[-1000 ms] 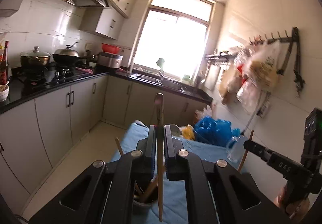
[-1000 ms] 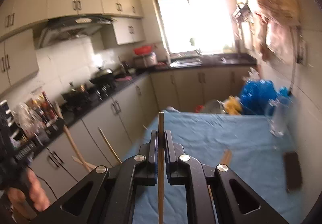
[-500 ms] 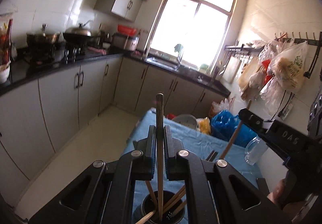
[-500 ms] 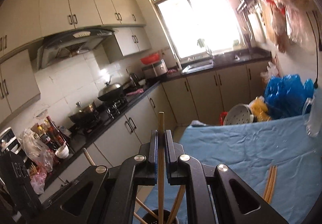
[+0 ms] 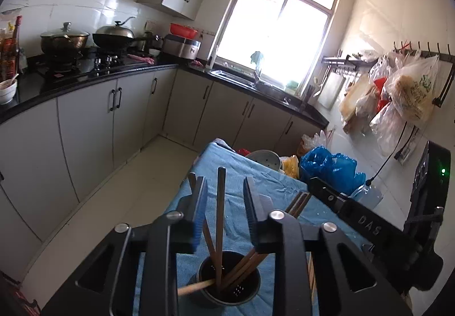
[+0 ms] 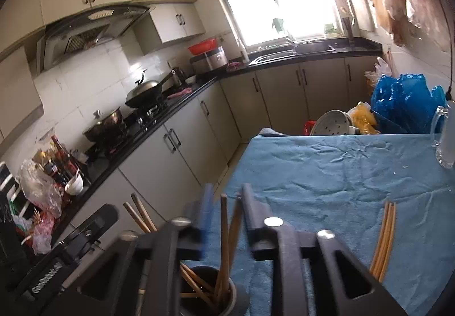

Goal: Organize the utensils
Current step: 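Carry both chopsticks over the black holder and open both grippers to drop them in, then return both grippers to the cloth and each grasp another chopstick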

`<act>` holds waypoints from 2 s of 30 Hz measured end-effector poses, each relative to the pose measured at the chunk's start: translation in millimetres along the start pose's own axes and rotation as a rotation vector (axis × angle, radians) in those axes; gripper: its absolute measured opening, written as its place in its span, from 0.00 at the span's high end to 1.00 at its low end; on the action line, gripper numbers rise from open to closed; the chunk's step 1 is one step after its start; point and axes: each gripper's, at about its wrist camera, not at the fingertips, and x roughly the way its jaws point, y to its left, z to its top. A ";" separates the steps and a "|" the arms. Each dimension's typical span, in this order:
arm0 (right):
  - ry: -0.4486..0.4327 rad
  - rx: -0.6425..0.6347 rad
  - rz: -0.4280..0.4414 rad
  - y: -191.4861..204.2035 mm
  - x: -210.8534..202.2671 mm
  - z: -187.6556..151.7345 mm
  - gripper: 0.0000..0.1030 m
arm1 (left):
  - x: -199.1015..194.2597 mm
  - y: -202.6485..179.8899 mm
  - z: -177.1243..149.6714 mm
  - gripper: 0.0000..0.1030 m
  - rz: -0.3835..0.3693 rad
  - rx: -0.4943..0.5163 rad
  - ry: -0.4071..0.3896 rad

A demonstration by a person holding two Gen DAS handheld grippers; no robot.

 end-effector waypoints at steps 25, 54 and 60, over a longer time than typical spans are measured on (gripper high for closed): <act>0.303 0.188 -0.187 -226.6 -37.7 -114.6 0.70 | 18.9 -126.0 -161.0 0.70 -0.269 0.189 0.397; 0.382 -0.045 -0.405 -237.0 -29.7 -128.6 0.74 | 158.4 -161.2 -216.7 0.97 -0.255 0.257 0.602; 0.371 -0.027 -0.396 -237.8 -29.8 -130.0 0.74 | 162.5 -166.6 -212.1 0.96 -0.238 0.259 0.611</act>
